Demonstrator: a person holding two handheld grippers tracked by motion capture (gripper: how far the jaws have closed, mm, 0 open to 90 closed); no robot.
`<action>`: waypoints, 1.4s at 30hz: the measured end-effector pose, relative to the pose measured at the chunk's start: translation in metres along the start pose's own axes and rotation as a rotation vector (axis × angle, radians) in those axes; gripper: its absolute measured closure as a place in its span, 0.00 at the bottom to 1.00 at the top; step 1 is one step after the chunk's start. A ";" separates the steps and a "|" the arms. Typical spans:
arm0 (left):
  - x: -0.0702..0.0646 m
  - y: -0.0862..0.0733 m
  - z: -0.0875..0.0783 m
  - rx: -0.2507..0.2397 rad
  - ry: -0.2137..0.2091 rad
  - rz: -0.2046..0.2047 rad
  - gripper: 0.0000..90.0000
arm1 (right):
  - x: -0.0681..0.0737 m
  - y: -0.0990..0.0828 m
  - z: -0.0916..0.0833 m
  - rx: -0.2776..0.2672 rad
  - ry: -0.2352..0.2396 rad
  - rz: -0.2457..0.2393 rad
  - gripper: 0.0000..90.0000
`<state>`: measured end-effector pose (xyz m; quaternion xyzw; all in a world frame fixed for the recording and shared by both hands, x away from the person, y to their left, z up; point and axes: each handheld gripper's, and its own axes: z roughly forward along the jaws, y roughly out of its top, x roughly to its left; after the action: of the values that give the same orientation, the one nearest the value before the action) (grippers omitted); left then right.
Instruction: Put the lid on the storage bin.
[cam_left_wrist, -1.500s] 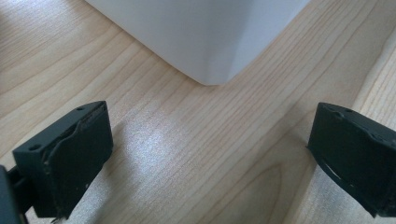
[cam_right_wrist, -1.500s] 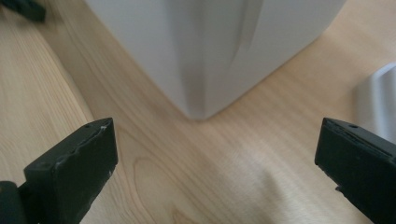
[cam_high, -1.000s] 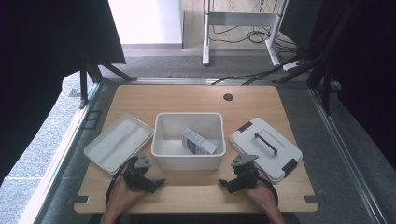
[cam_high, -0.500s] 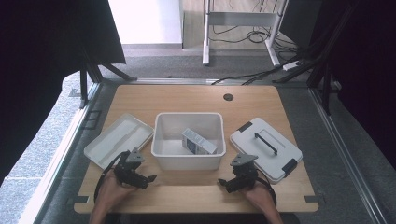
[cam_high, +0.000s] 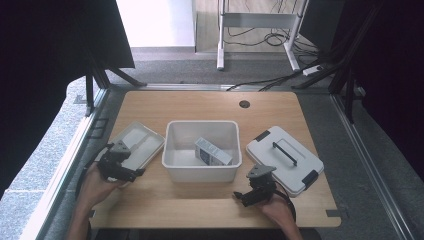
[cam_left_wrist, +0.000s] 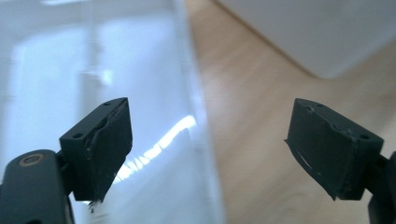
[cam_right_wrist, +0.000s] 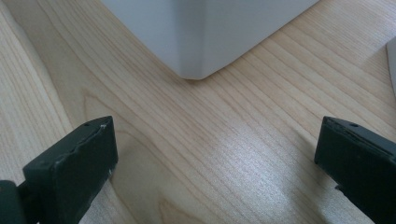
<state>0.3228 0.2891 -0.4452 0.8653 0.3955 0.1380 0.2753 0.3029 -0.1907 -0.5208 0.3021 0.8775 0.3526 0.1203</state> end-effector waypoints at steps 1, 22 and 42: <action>0.012 0.002 0.000 0.012 0.023 -0.004 0.19 | 0.000 0.000 0.000 0.000 0.000 0.001 0.00; 0.074 0.016 0.059 0.294 0.034 -0.075 0.82 | 0.000 0.000 0.000 -0.002 0.002 0.001 0.00; 0.073 0.036 0.023 0.293 -0.010 0.035 0.99 | 0.000 0.000 0.000 0.000 0.001 0.001 0.00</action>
<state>0.4022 0.3168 -0.4410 0.9036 0.3950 0.0791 0.1456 0.3030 -0.1908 -0.5208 0.3025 0.8773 0.3531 0.1195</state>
